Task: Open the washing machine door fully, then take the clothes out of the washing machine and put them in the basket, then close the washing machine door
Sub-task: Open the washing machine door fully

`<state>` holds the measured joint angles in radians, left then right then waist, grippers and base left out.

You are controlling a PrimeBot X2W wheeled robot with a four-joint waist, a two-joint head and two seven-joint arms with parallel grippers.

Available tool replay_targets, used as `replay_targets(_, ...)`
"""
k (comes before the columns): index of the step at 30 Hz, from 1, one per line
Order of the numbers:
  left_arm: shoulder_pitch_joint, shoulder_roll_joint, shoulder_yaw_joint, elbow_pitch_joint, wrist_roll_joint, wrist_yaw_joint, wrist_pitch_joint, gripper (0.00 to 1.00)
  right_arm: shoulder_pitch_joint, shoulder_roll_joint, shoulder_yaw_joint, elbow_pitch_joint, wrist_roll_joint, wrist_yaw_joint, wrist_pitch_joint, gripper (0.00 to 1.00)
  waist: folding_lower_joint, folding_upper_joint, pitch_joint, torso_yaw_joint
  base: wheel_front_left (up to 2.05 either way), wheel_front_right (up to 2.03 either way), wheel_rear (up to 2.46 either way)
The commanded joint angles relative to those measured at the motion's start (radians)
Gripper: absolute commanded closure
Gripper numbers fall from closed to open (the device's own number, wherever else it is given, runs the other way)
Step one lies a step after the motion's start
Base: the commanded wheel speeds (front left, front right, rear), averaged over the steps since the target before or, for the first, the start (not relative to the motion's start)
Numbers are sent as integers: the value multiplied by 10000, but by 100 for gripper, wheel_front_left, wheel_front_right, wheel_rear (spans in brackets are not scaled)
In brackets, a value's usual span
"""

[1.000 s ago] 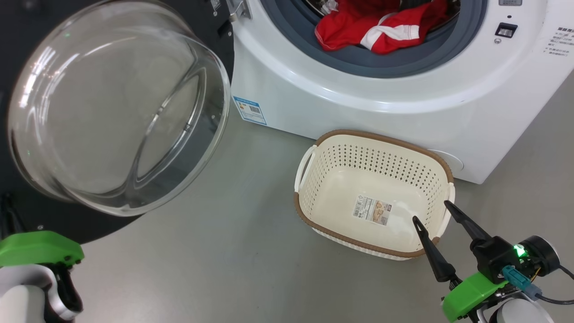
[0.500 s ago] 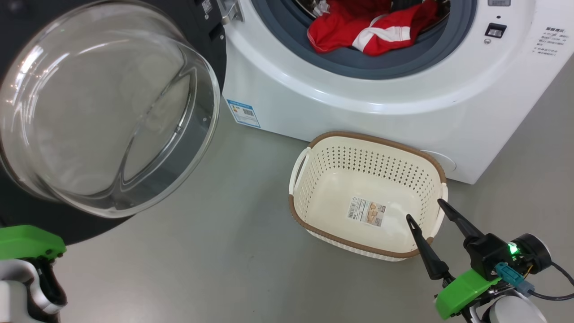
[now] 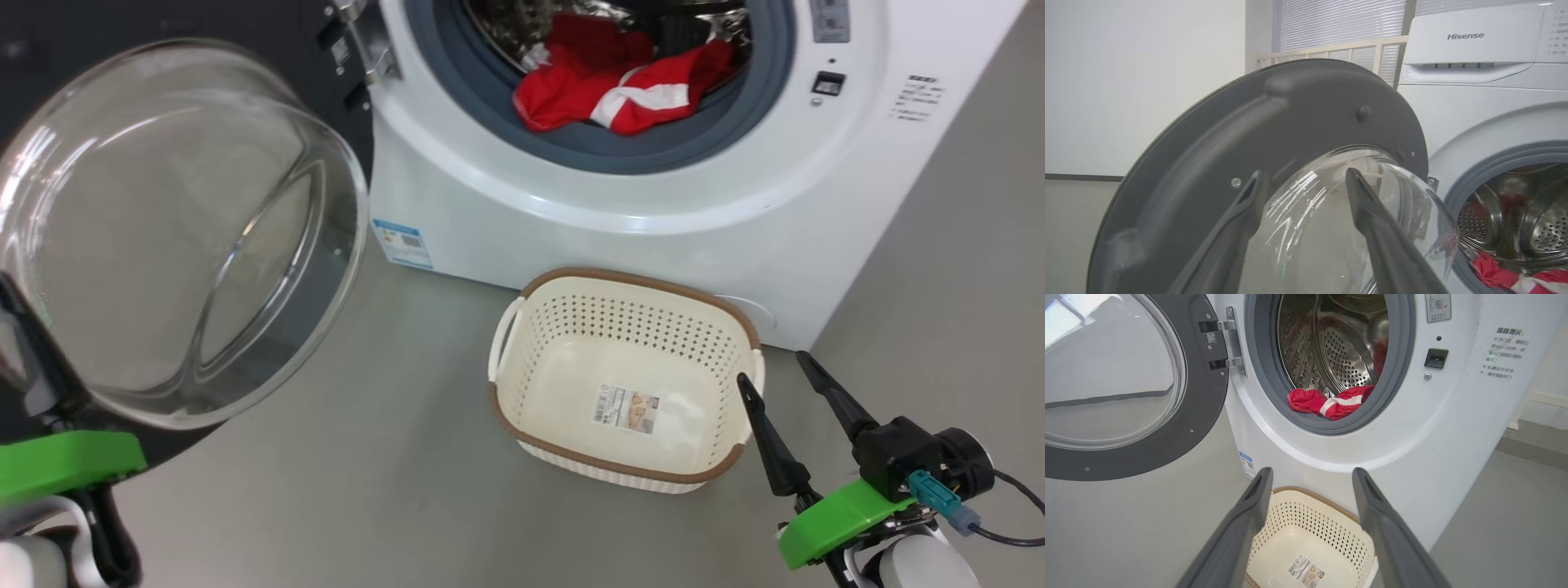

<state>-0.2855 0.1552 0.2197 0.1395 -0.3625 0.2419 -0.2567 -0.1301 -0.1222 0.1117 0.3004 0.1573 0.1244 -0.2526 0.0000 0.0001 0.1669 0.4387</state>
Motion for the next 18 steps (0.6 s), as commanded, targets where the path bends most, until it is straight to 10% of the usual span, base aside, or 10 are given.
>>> replay_targets(1,62,330,206,-642,96,-177,-50,0,-95,55,203,-273,26,63,-92,0,0,-1,-259,-398,0,0,0)
replay_targets(18,944,96,-2046,-2604,372,-1564,290,0,113,675,-1051,-1246,353,63,-92,0,0,-1,-763,-2610,0,0,0)
